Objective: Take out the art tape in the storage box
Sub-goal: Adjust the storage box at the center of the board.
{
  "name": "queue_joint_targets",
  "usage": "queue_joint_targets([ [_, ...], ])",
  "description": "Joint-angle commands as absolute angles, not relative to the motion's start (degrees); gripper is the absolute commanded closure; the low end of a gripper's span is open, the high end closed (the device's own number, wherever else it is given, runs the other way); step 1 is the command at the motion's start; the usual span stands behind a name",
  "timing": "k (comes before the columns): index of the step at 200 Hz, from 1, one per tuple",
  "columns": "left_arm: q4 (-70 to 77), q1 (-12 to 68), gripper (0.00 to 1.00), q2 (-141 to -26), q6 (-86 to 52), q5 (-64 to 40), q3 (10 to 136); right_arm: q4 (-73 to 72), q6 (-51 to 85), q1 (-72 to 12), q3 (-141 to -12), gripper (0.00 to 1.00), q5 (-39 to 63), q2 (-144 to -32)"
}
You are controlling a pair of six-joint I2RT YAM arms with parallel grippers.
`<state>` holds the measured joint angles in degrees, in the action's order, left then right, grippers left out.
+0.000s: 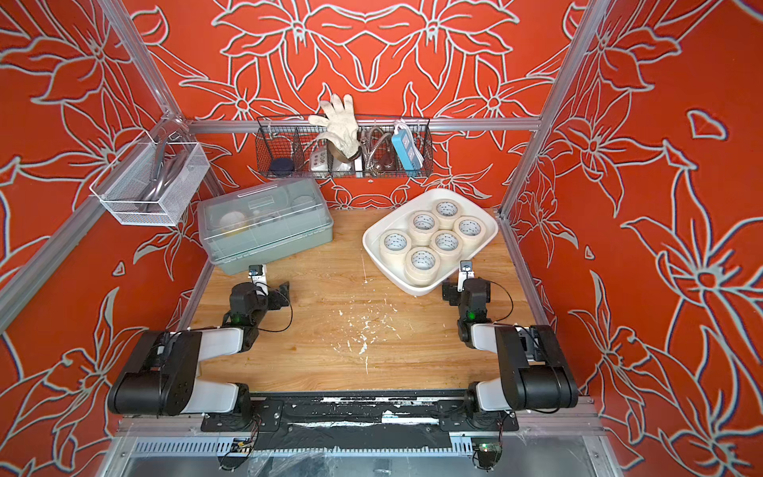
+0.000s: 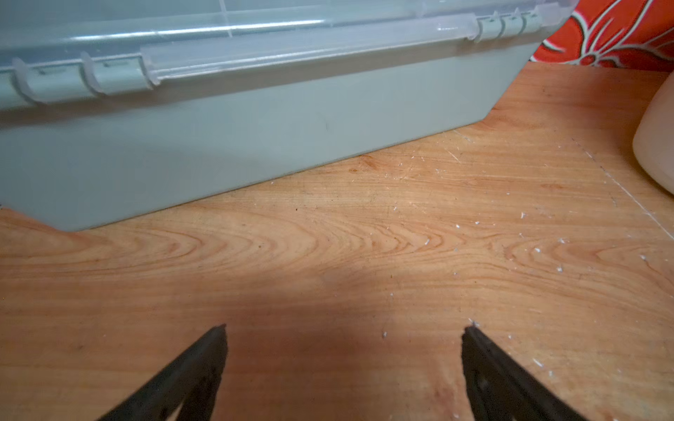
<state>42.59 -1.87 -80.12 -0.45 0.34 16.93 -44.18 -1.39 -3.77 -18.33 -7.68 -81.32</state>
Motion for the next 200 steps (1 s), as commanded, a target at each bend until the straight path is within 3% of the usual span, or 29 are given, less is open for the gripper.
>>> queue_joint_targets([
  [1,43.51,-1.70,0.02,-80.63,-0.44,0.79,18.11,-44.91,-1.05,-3.87,-18.85,0.01,-8.53,-80.78],
  [94,43.59,-1.76,0.02,-80.51,-0.44,0.83,18.04,-44.94,-1.03,-3.86,-18.83,0.01,-8.53,-80.61],
  [106,44.12,-1.59,0.02,-79.40,-0.89,1.97,17.34,-45.35,0.40,-3.93,-18.63,0.01,-12.37,-79.75],
  [136,36.81,1.60,0.02,-68.50,-1.91,11.94,16.13,-26.79,5.49,-3.94,-22.80,0.01,-22.66,-68.19],
  [156,30.98,5.84,0.02,-59.83,-2.68,19.37,15.83,-15.00,17.18,-3.86,-25.64,0.01,-31.17,-61.91],
  [181,22.18,10.70,0.02,-47.48,-6.82,21.87,17.54,-6.59,27.22,-3.82,-27.91,0.02,-27.56,-55.85],
  [200,11.98,11.43,0.02,-41.07,-19.57,18.90,20.84,4.23,32.99,-3.82,-33.98,0.04,-21.71,-53.56],
])
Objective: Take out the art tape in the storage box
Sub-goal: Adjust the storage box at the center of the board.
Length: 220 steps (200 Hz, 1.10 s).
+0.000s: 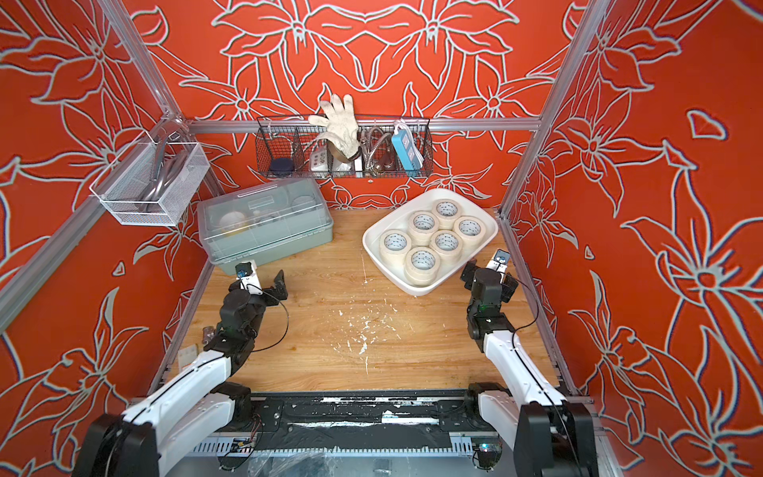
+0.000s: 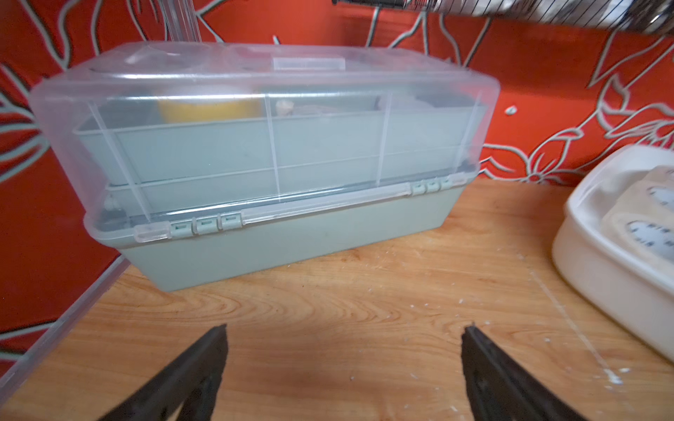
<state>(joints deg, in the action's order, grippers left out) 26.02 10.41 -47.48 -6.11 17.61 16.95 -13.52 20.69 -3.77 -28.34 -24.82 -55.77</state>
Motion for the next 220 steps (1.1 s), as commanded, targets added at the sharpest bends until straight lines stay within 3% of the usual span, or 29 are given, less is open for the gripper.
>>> queue_joint_targets([
  [1,11.48,11.43,0.02,-40.84,-20.20,18.72,20.97,4.79,33.24,-3.84,-34.39,0.04,-21.36,-53.54],
  [24,0.17,11.44,0.02,-38.77,-35.65,15.57,24.68,14.09,36.98,-3.87,-41.65,0.05,-13.64,-54.99],
  [62,-6.45,10.21,0.02,-39.64,-42.51,-1.01,28.18,27.81,38.03,-3.52,-53.60,0.04,-4.49,-65.75],
  [100,-12.23,4.28,0.02,-40.43,-44.15,-19.73,29.75,28.35,37.26,-1.86,-56.85,0.04,2.86,-75.41],
  [130,-16.67,3.71,0.02,-39.33,-41.98,-20.60,30.55,28.27,37.32,-0.01,-60.42,0.10,7.24,-83.43],
  [179,-23.85,3.70,0.03,-43.36,-36.46,-25.38,35.89,27.36,37.81,0.66,-64.49,0.15,5.70,-90.59],
  [220,-25.33,4.11,0.05,-43.90,-35.82,-26.20,37.94,26.27,37.78,1.14,-66.99,0.27,7.30,-96.15],
])
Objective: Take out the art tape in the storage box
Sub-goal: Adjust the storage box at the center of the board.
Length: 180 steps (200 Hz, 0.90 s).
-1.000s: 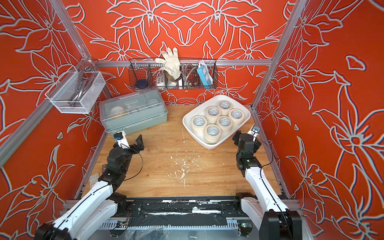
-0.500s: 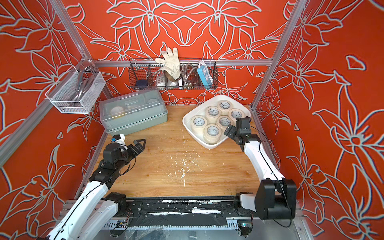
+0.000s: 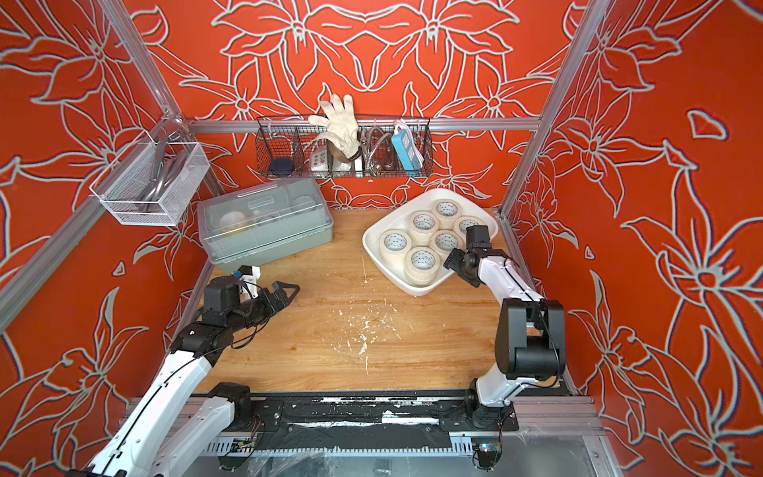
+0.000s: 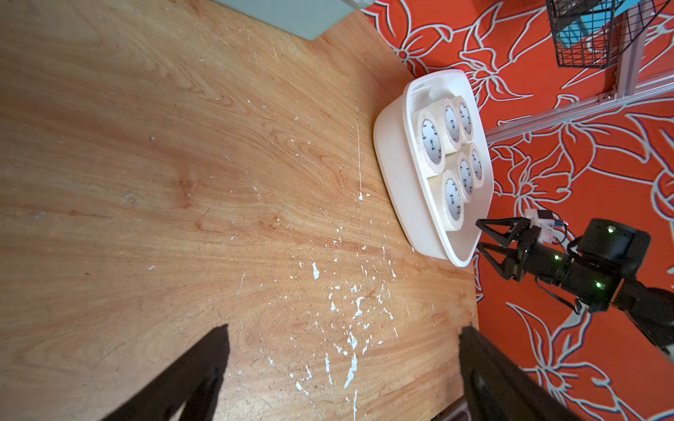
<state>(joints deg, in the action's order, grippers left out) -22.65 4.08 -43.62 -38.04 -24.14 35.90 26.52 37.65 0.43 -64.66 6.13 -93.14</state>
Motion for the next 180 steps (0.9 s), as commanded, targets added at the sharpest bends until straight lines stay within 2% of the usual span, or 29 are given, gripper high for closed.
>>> queue_joint_targets([
  [1,-25.37,4.16,0.05,-43.96,-35.75,-26.15,38.04,26.19,37.79,1.14,-67.03,0.27,7.25,-96.24],
  [47,-28.19,7.09,0.07,-45.91,-33.97,-23.34,41.32,25.88,36.42,1.41,-67.76,0.52,6.91,-98.44],
  [71,-29.99,9.99,0.08,-47.21,-32.62,-20.06,43.33,26.11,34.99,1.52,-67.46,0.71,6.20,-98.12],
  [86,-30.73,11.30,0.09,-48.26,-31.84,-19.36,44.47,26.17,34.08,1.49,-67.08,0.87,6.43,-97.67],
  [104,-31.53,12.69,0.10,-49.36,-30.97,-18.43,45.73,27.00,32.86,1.50,-67.04,1.00,7.35,-97.14],
  [180,-33.31,18.02,0.12,-53.51,-27.47,-16.53,49.56,32.60,21.21,-0.18,-68.97,1.00,13.20,-93.29],
])
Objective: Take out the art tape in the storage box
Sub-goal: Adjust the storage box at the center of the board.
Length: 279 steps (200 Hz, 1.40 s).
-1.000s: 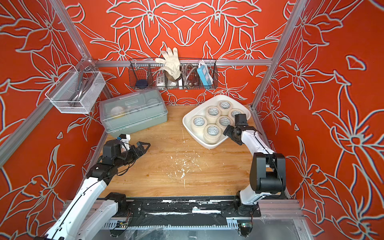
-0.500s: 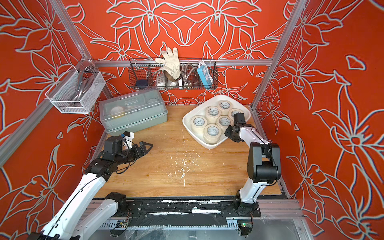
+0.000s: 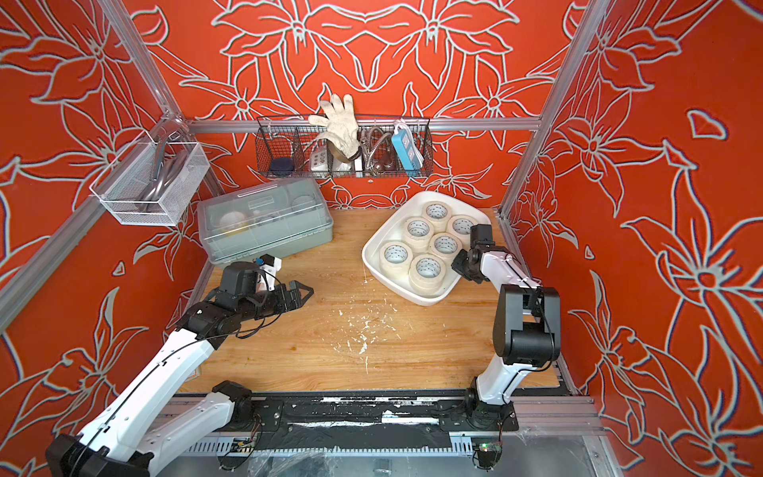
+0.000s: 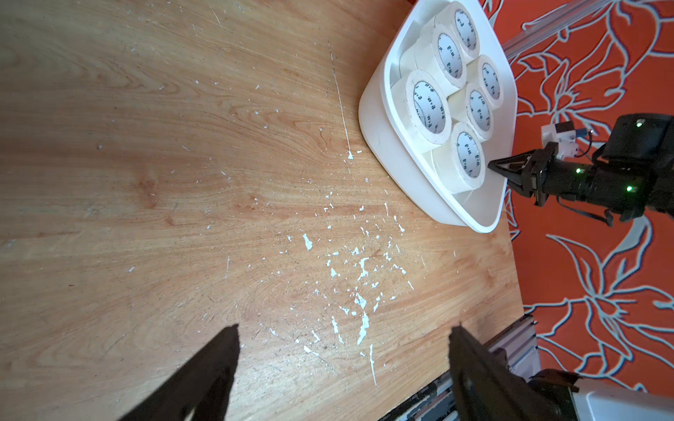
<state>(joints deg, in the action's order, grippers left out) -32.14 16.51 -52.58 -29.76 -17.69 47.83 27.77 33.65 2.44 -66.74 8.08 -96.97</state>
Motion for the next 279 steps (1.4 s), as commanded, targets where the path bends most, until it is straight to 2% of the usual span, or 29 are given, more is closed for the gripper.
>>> queue_joint_targets([
  [1,-33.31,18.02,0.12,-53.60,-27.49,-16.52,49.61,32.60,21.02,-0.22,-69.02,1.00,13.32,-93.27],
  [47,-33.29,20.68,0.13,-55.28,-26.04,-16.49,50.61,33.14,15.49,-3.79,-70.43,1.00,16.42,-93.69],
  [127,-32.08,22.41,0.13,-55.56,-24.91,-16.48,50.00,33.79,8.68,-5.53,-74.56,1.00,11.93,-96.16],
  [229,-31.99,22.39,0.12,-53.95,-25.64,-15.66,49.56,33.83,16.30,-5.58,-84.26,1.00,9.97,-105.66],
  [270,-31.49,22.41,0.12,-53.94,-26.29,-15.14,48.80,32.96,19.02,-5.56,-83.41,1.00,9.85,-105.44],
  [272,-31.43,22.41,0.12,-53.96,-26.39,-15.12,48.78,32.85,19.12,-5.59,-83.30,0.99,9.84,-105.35],
  [279,-31.30,22.41,0.12,-53.91,-26.50,-15.12,48.69,32.49,19.45,-5.61,-82.61,0.84,9.70,-104.83],
])
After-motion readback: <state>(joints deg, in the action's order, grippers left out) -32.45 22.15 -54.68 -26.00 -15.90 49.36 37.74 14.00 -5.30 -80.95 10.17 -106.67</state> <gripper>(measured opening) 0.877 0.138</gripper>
